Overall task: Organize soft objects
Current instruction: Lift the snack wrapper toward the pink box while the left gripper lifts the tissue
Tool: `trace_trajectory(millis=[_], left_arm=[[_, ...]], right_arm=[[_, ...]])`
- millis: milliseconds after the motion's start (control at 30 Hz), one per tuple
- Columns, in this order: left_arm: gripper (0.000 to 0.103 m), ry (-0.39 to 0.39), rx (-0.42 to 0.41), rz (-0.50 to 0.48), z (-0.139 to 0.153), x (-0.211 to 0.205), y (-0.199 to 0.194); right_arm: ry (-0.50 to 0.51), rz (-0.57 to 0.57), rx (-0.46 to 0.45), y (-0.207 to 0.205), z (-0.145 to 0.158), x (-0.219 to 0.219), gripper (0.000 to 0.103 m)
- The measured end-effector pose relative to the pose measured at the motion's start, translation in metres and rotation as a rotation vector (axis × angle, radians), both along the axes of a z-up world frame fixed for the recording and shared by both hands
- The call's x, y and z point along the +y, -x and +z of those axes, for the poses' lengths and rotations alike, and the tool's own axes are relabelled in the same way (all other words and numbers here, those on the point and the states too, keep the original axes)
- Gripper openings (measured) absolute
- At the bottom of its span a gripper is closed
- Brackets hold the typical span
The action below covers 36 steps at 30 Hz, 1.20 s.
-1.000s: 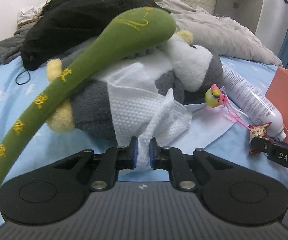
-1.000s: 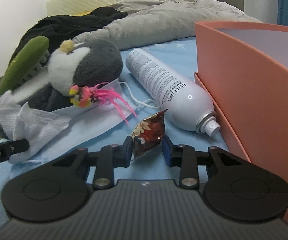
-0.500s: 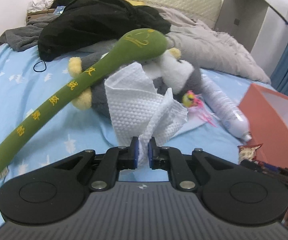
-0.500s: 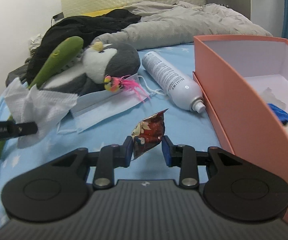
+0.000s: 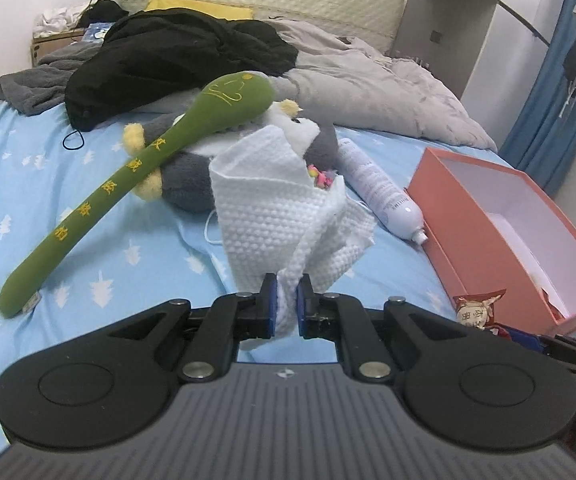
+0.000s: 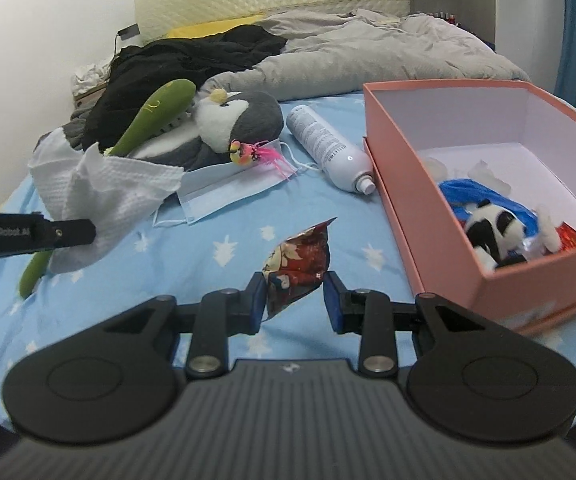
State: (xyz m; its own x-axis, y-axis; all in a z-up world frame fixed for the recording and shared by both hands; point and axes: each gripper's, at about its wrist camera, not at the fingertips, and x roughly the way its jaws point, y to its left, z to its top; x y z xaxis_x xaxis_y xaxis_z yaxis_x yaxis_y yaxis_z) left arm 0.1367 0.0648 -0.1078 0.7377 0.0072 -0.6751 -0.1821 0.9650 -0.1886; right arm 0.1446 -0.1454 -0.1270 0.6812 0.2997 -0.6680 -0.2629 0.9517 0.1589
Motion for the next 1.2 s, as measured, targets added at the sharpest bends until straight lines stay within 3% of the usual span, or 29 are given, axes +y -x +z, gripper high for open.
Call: trace_trajectory(millis=[233, 400, 600, 800, 900, 1200], left_arm=[[0.012, 0.003, 0.014, -0.030, 0.011, -0.012, 0.022], [0.012, 0.018, 0.017, -0.040, 0.014, -0.014, 0.015], [0.012, 0.019, 0.021, -0.086, 0.014, -0.016, -0.018], [0.012, 0.066, 0.019, -0.140, 0.016, -0.012, -0.069], [0.012, 0.128, 0.032, -0.150, 0.023, -0.006, -0.097], [0.012, 0.069, 0.046, -0.189, 0.068, -0.026, -0.128]], right_arm=[[-0.011, -0.014, -0.021, 0.016, 0.017, -0.013, 0.034], [-0.012, -0.010, -0.037, 0.014, 0.028, -0.015, 0.034], [-0.025, -0.029, -0.021, -0.009, 0.029, -0.012, 0.034], [0.034, -0.076, -0.047, -0.046, 0.040, -0.006, 0.034], [0.043, -0.085, -0.067, -0.064, 0.056, -0.006, 0.034], [0.033, -0.122, 0.021, -0.079, 0.077, -0.027, 0.034]])
